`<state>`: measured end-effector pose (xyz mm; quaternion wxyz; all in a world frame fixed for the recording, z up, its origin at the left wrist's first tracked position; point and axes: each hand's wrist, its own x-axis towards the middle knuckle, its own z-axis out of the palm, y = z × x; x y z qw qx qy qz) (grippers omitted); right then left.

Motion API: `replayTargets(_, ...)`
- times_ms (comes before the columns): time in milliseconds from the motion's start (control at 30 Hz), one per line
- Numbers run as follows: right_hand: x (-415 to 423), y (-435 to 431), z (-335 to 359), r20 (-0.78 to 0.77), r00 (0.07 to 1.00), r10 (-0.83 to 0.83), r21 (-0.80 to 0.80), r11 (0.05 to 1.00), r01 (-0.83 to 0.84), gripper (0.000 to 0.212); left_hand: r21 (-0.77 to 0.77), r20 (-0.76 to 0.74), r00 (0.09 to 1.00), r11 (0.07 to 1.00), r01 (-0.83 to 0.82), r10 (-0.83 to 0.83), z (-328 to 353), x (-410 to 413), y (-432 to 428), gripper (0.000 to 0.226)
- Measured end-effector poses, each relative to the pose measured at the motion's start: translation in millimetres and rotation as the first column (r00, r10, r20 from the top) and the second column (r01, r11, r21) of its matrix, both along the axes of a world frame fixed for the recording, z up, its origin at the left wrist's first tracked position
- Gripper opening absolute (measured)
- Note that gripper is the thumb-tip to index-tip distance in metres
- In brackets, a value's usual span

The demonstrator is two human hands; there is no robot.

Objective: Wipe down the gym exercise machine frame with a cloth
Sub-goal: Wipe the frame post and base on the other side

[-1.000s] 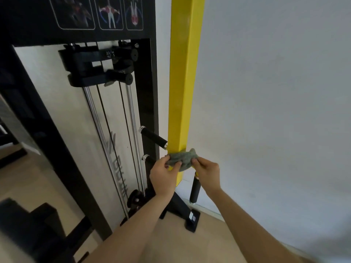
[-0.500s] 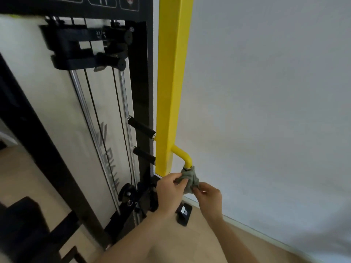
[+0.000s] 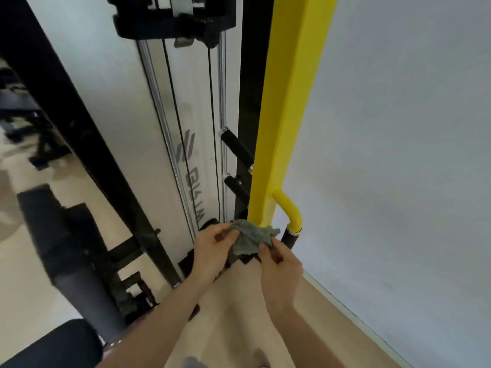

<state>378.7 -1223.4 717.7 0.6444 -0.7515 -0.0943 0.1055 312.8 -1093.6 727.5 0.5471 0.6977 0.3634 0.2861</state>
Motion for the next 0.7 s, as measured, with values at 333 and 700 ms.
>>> replayTargets(333,0.4,66.7,9.4,0.084,0.98,-0.179,0.147,0.975,0.165,0.06,-0.009,0.195,0.976,0.995,0.098,-0.094,40.6,55.9,25.7,0.036)
replayTargets(700,22.4,114.8,-4.7,0.001,0.918,-0.396,0.008,0.918,0.396,0.044,0.158,-0.026,0.948,0.935,0.319,-0.319,-0.5,74.7,62.2,0.034)
